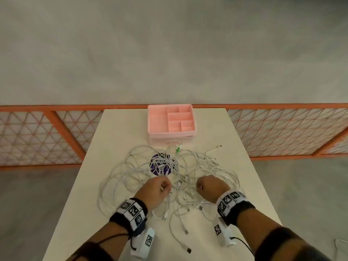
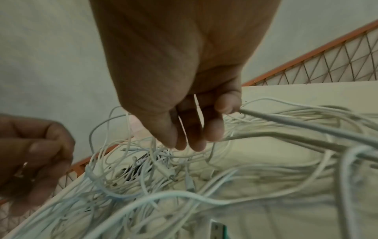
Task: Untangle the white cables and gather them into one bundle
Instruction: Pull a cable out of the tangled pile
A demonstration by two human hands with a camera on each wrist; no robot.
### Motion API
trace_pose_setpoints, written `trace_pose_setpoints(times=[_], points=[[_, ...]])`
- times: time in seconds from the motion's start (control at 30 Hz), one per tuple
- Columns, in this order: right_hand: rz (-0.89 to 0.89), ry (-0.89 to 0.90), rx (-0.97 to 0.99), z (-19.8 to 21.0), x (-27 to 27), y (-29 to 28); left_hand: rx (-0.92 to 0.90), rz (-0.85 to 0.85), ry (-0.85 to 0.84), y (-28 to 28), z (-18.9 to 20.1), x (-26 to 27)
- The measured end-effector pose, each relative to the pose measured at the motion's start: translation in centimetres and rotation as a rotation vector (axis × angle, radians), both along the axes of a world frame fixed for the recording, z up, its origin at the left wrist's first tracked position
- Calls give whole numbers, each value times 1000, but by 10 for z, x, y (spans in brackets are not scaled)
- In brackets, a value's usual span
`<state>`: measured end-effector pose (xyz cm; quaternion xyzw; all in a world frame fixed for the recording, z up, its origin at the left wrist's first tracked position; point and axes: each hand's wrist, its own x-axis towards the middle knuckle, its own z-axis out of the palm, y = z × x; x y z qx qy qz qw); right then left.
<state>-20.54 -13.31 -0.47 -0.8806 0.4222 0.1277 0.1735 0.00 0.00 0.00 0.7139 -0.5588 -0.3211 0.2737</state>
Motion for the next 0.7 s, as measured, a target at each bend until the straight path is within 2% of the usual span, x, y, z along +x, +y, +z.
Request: trace_pose_setpoints(times=[0.27,0.33,0.43,0.6,0.63,0.7], points=[[-116,45,37,1,33,2,-186,-35,69,-30,29,-10],[-165,-20,29,2,36,2,-235,-23,70,-39,39,-8],[-307,-227,106,-1,36,-2,-297,14,63,-51,49,-1],[-779,-573,538,7,39,-10,-350,-20,31,-63,63,1],[-796,-585,559,9,38,-12,-351,-28,28,-64,65,-1],[-696,-508,459,11,38,-19,-348,-47,23,-67,66,-4]])
